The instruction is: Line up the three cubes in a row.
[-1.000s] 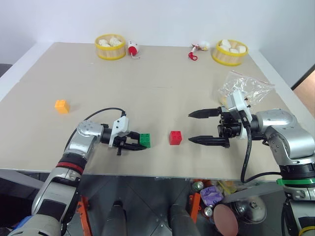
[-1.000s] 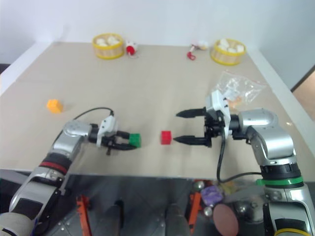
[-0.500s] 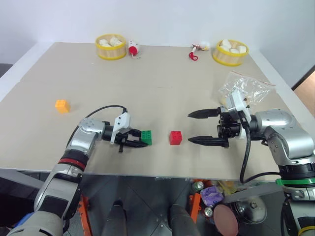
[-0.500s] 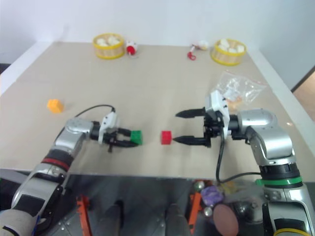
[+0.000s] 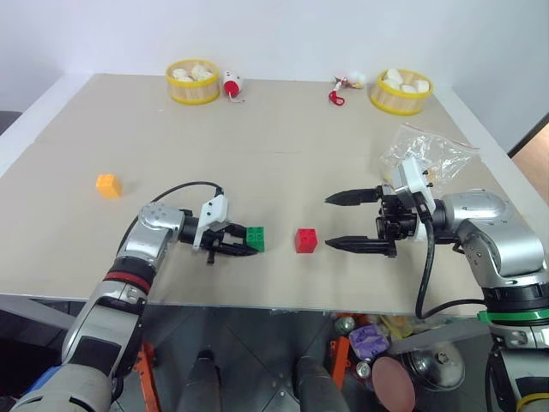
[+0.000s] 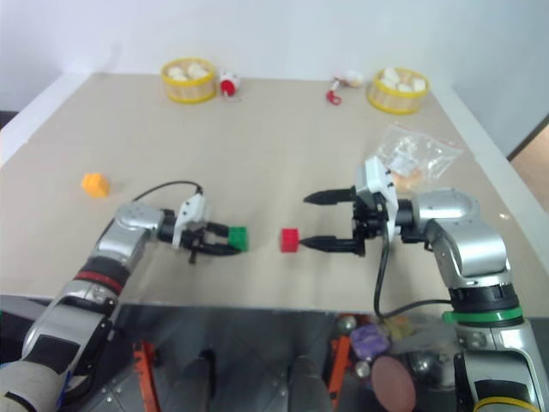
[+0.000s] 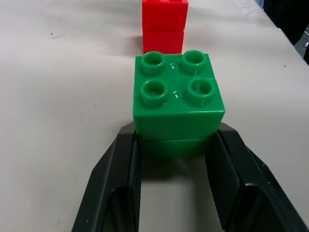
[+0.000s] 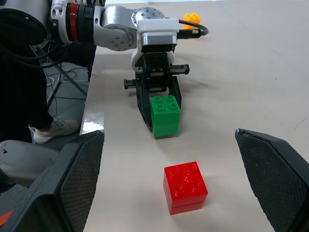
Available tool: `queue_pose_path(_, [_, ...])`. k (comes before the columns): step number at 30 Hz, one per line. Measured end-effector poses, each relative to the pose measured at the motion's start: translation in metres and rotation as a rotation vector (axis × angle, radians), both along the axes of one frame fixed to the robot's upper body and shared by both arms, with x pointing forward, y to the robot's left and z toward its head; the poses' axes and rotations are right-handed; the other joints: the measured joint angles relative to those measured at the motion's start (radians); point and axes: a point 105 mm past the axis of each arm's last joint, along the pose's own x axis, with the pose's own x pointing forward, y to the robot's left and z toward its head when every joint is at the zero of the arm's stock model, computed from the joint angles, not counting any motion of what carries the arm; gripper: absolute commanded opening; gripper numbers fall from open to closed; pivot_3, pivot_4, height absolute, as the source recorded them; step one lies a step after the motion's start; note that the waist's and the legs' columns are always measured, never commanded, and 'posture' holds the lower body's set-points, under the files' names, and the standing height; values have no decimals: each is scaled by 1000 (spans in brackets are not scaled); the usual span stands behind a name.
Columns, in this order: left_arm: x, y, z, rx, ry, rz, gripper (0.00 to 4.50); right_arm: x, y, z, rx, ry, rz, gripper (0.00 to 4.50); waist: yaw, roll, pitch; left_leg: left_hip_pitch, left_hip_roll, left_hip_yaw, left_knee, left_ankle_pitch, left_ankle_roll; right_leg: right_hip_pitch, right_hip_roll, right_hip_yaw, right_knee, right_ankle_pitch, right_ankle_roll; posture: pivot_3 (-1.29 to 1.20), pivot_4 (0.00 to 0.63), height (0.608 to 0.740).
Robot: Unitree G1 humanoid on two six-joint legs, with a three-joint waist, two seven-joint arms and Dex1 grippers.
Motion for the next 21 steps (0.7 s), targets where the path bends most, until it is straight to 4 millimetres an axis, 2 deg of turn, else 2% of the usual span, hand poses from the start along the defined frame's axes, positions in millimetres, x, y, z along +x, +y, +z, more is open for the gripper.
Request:
queue_pose_path(7, [1,0,-1,17,-20,-8,1294,1,1,2,2,-9,2,4500,0,0,0,0,0,0,1,0,0,1,0,0,0,0,0,0,150,740])
queue_pose_path(8, [1,-1,-1,25,-21,-11,2309,1,1,2,3,-8,2,4500,0,0,0,0,0,0,1,0,0,1,0,0,0,0,0,0,150,740])
queue_pose_path(10, [2,0,-1,31,-26,-9,2892,1,1,2,3,-9,1,4500,0,0,0,0,0,0,1,0,0,1,0,0,0,0,0,0,150,740])
queue_pose_path(14, [4,-1,-1,27,-27,-1,4358,1,1,2,5,-9,-1,4500,0,0,0,0,0,0,1,0,0,1,0,0,1,0,0,0,150,740])
queue_pose_path(21, [6,1,1,14,-19,25,4438,3,1,3,13,-5,-3,4500,0,0,0,0,0,0,1,0,0,1,0,0,1,0,0,0,150,740])
